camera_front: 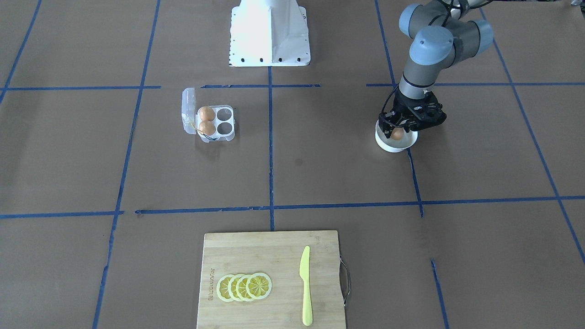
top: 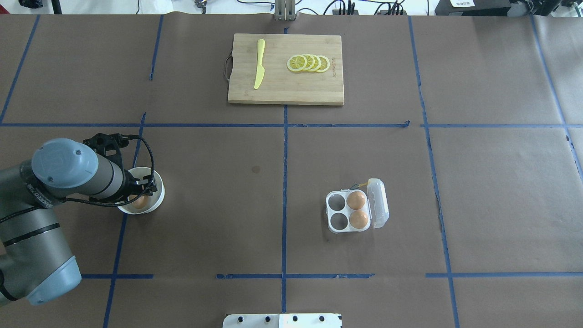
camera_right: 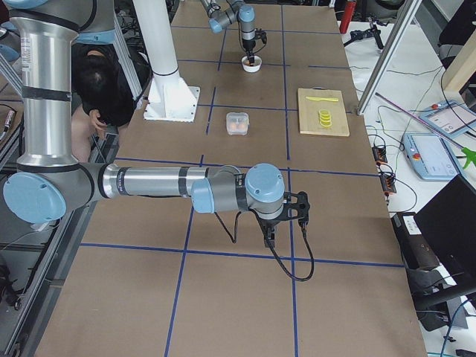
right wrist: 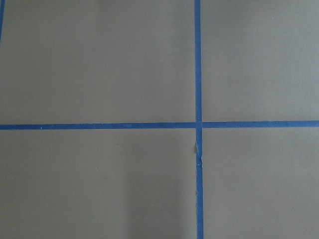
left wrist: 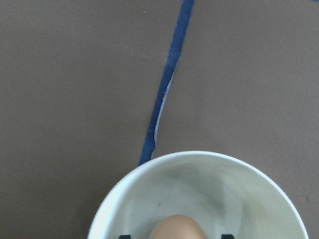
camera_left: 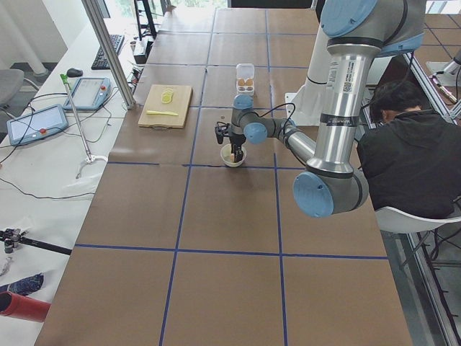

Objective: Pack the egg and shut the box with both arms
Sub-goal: 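Lower the left gripper into the bowl and grasp the brown egg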

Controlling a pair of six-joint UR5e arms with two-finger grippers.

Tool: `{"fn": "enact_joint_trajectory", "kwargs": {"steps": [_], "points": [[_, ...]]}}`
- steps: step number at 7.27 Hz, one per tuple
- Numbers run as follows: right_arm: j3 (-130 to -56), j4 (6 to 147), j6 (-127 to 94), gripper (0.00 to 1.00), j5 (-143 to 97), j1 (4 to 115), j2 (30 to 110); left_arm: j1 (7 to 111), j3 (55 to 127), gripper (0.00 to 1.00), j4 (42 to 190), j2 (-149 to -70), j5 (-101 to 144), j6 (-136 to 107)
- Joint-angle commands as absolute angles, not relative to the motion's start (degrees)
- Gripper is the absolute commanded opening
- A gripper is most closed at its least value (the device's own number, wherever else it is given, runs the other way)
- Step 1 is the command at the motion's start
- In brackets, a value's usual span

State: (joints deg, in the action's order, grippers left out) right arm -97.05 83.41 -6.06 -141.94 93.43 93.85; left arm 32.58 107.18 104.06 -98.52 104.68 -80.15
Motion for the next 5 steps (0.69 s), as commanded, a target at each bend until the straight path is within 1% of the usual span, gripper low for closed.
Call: {"fn": "enact_joint_trajectory", "kwargs": {"steps": [1, 4, 5], "points": [[-97.03, 83.41, -6.06, 1.0, -141.94, 93.43, 93.87, 32.52, 106.96, 0.65, 104.06, -98.53, 104.68, -80.16], [-96.94, 83.41, -6.06, 1.0, -141.94, 93.43, 93.87, 32.17, 106.44, 0.6, 104.06, -98.7, 104.68, -80.16], [-96.94, 83.41, -6.06, 1.0, -141.94, 93.43, 93.87, 32.17, 106.61, 0.49, 104.06, -98.7, 104.68, -80.16]]}}
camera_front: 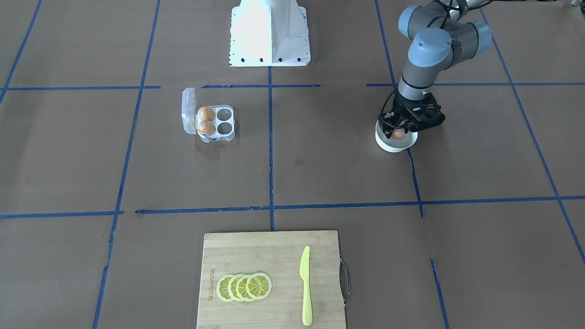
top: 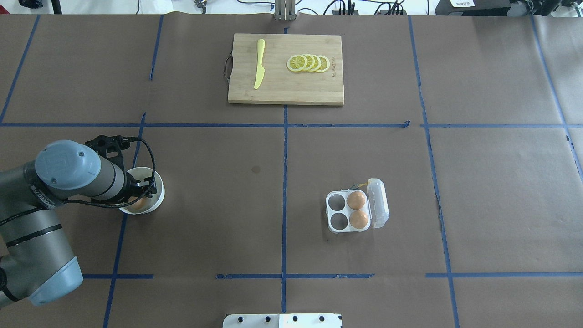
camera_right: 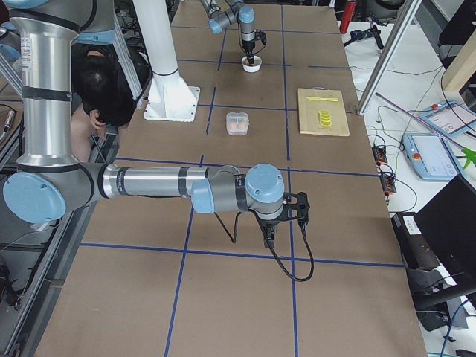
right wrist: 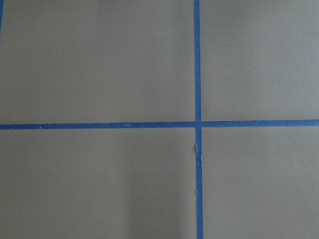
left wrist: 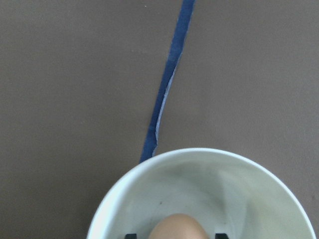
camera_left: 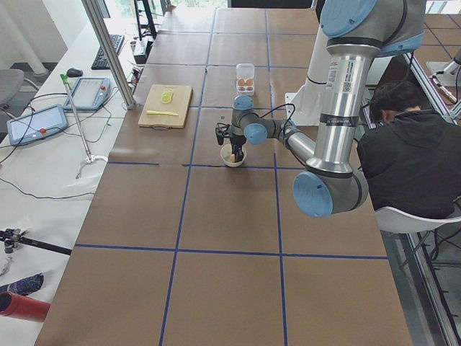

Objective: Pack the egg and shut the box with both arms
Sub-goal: 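Lower the left gripper into the bowl and grasp the brown egg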

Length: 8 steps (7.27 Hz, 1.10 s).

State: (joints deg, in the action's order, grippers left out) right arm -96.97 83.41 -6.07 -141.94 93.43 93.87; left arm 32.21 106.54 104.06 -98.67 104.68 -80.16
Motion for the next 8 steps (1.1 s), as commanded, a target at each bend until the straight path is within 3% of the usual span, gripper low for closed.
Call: {"fn": "enact_joint_trajectory", "kwargs": {"steps": [1, 3, 6, 8], "points": [[-96.94, 83.41, -6.06, 1.0, -141.94, 93.43, 93.87, 32.17, 106.96, 0.29, 103.98, -98.7, 104.68, -80.16], [-96.86, 83.41, -6.06, 1.0, -141.94, 93.43, 93.78, 32.78, 108.8, 0.0, 103.89, -98.53, 104.76, -80.16], [-96.86, 83.41, -6.06, 1.0, -141.94, 93.43, 93.78, 34.63, 118.8, 0.0, 95.14, -97.56, 104.77, -80.16], [-97.03, 83.41, -6.06, 1.0, -142.03, 93.43, 93.78, 33.84, 119.53, 0.0, 95.1, -100.96, 103.28, -80.16]]}}
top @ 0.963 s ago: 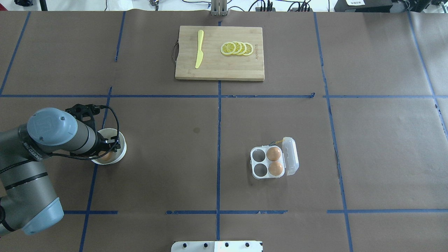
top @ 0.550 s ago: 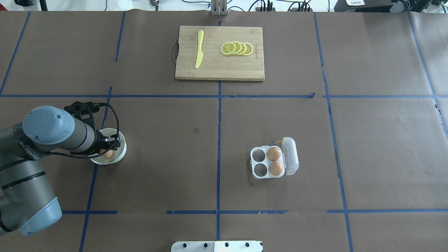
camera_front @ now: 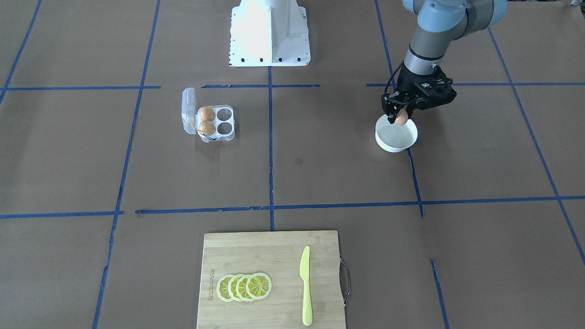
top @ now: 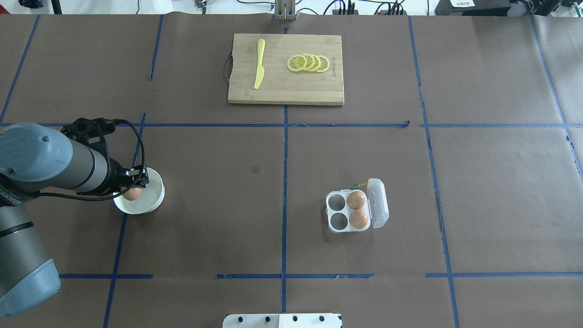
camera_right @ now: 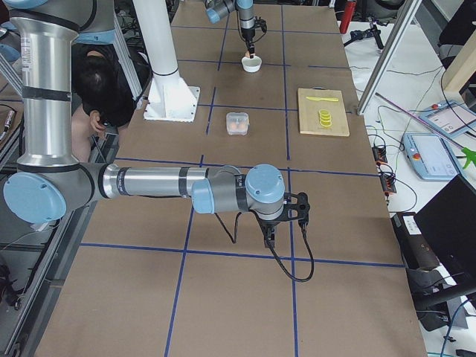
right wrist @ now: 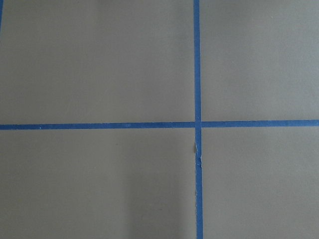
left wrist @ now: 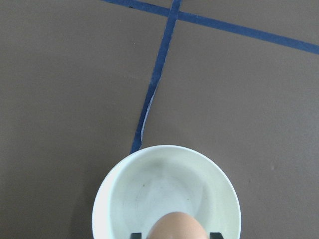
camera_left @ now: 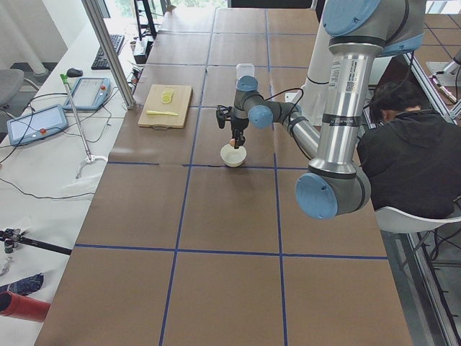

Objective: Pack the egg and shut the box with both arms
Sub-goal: 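Lift the egg with the left gripper and carry it to the clear carton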

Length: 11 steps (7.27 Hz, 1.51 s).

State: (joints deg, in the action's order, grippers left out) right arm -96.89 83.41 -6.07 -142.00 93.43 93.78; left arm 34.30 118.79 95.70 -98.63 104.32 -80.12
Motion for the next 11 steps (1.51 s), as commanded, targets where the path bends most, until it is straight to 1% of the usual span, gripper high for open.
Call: {"fn": "enact_joint_trajectory", "kwargs": {"steps": [1, 2, 3, 4, 5, 6, 7, 8, 9, 10, 11], "points": [[-97.38, 83.41, -6.06, 1.0, -142.03, 93.43, 93.78, 32.53, 119.36, 0.0, 95.1, -107.51, 98.83, -81.9], [-97.38, 83.41, -6.06, 1.0, -142.03, 93.43, 93.78, 28.87, 118.57, 0.0, 95.18, -112.36, 93.74, -85.13], [-97.47, 83.41, -6.06, 1.0, -142.12, 93.43, 93.78, 24.91, 114.47, 0.0, 95.62, -118.76, 87.43, -85.69], [-97.64, 83.41, -6.06, 1.0, -143.25, 93.43, 93.78, 21.13, 111.82, 0.0, 101.98, -120.22, 82.32, -85.61], [-97.65, 83.41, -6.15, 1.0, -144.31, 93.43, 93.78, 16.22, 107.27, 0.0, 113.35, -120.41, 74.0, -85.43], [-97.73, 83.32, -6.15, 1.0, -144.32, 93.43, 93.78, 13.21, 101.14, 0.0, 122.25, -122.15, 69.91, -84.91], [-97.73, 83.41, -6.15, 1.0, -144.4, 93.43, 93.78, 12.84, 96.2, 0.0, 129.13, -124.43, 69.61, -83.68], [-97.65, 83.41, -6.5, 1.0, -144.49, 93.43, 93.78, 12.48, 92.24, 0.0, 132.94, -128.28, 69.61, -80.63], [-97.73, 83.41, -6.5, 1.0, -144.58, 93.43, 93.78, 12.39, 85.85, 0.0, 133.33, -134.06, 69.61, -79.9], [-97.65, 83.41, -6.5, 1.0, -144.58, 93.43, 93.78, 12.39, 83.43, 0.0, 133.42, -135.77, 69.52, -79.72], [-97.65, 83.5, -6.59, 1.0, -144.58, 93.43, 93.78, 12.22, 82.71, 0.0, 133.42, -135.96, 69.52, -79.37]]}}
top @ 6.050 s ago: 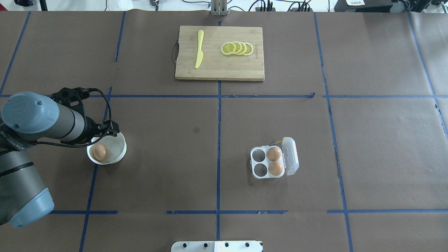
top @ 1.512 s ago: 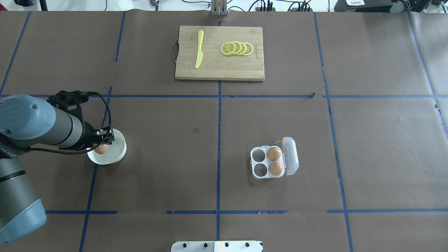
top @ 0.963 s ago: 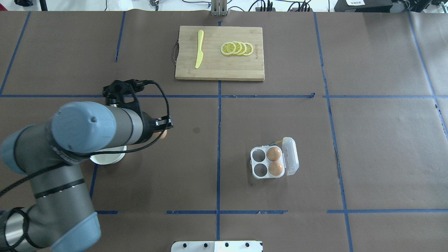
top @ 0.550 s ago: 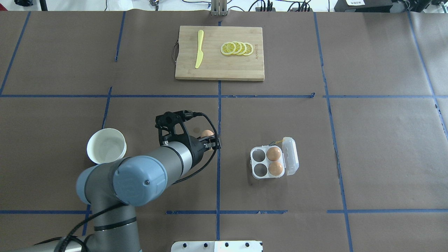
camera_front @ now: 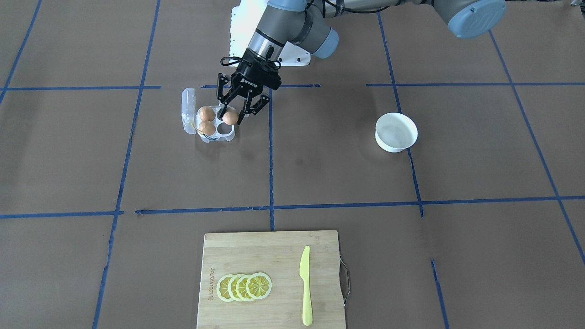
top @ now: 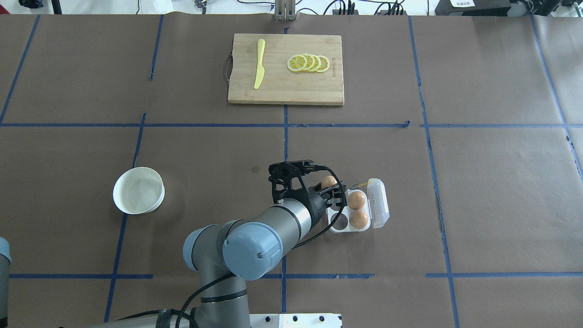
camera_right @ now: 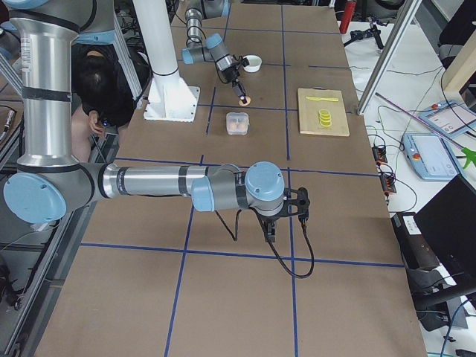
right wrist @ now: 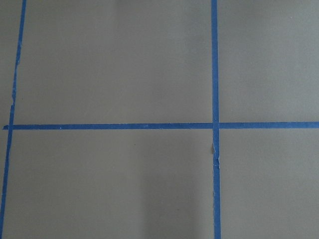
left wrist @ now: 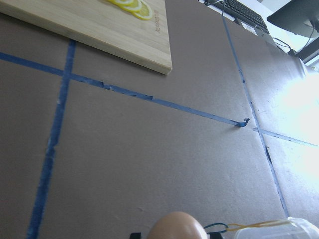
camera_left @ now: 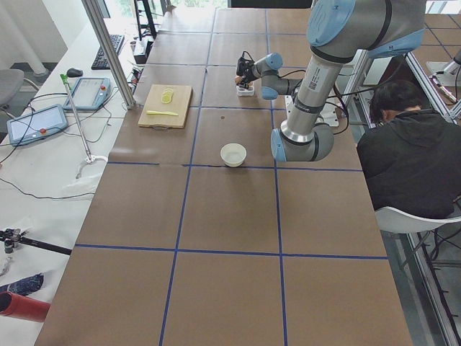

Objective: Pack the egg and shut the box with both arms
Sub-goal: 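Lift the egg with the left gripper and carry it to the clear carton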

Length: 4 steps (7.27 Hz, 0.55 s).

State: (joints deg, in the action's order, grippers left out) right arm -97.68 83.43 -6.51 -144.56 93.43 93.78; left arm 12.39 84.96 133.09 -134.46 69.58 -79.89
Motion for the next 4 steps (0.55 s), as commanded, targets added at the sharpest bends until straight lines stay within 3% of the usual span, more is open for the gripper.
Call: {"fn": "enact_joint_trajectory", "kwargs": {"steps": [1, 4], "points": [[-97.65, 83.5, -6.59, 1.0, -144.58, 93.43, 93.78, 12.13, 81.75, 0.0, 133.59, -136.14, 69.61, -79.19], [-97.56, 83.5, -6.59, 1.0, -144.58, 93.43, 93.78, 10.99, 79.1, 0.0, 133.95, -137.55, 68.73, -78.93]]}}
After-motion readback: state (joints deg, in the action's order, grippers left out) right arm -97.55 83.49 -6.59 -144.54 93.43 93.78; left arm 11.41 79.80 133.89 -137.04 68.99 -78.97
